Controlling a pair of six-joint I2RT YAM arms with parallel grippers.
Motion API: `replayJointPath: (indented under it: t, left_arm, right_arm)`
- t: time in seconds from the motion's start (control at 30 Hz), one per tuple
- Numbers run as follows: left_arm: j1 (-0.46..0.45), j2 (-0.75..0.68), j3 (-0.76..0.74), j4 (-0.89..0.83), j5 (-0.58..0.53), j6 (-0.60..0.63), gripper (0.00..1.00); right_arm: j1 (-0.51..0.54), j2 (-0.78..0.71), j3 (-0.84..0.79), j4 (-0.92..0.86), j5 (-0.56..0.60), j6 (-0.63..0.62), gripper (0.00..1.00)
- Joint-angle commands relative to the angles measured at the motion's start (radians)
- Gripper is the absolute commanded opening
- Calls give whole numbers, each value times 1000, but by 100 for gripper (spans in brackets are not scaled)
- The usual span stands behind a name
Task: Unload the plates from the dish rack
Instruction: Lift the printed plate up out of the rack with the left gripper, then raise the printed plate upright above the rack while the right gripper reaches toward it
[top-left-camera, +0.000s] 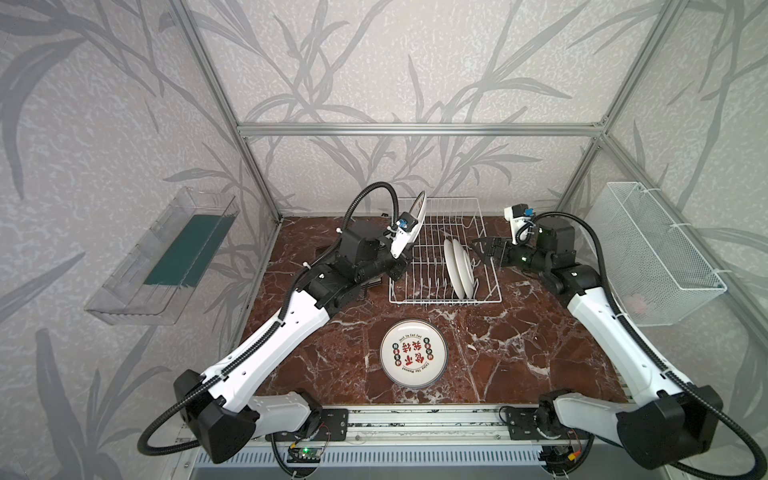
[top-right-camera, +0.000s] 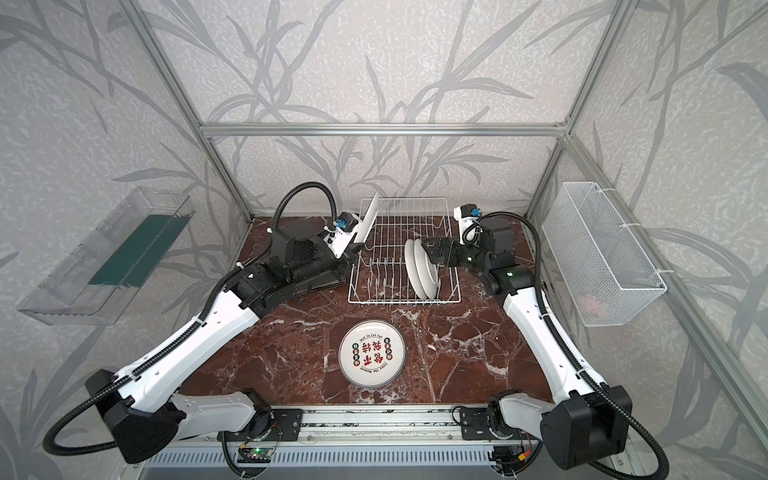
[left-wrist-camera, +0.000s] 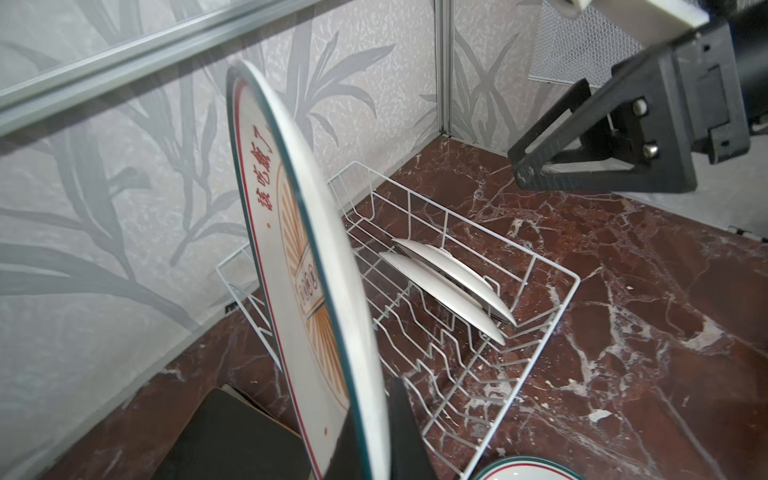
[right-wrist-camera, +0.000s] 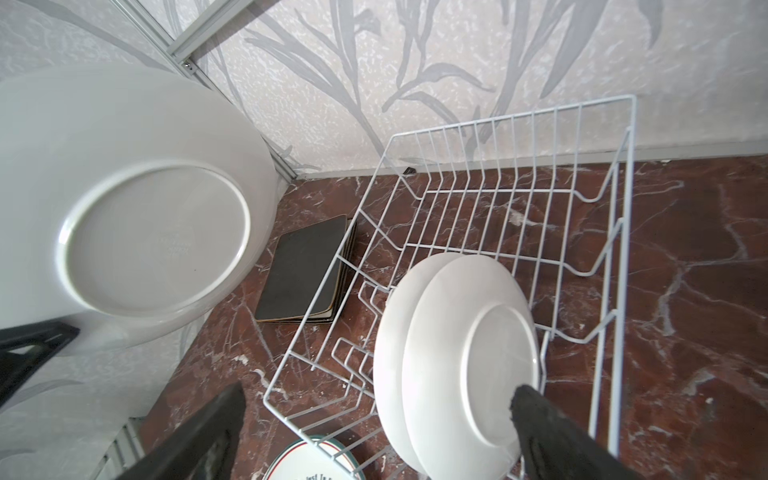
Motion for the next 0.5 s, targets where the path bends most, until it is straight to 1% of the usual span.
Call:
replayJointPath:
  t: [0.0,0.1,0.27,0.37,0.47]
  left_arm:
    - [-17,-56,-57,175,-32,251,0]
    - [-36,-64,-103,194,-66,368,0]
    - [-81,-45,-137,161,-149,545,0]
    - [-113,-24,-153,145,-222,654,0]
    - [-141,1,-187,190,-314,740,0]
  right_arm:
    - [-5,17,45,-10,-99,61,99]
    - [-5,34,55,10,-129,99,99]
    - [-4,59,76,27,-175,146,99]
    - [-3,72,78,53,-217,163,99]
    - [-3,78,80,55,-221,168,99]
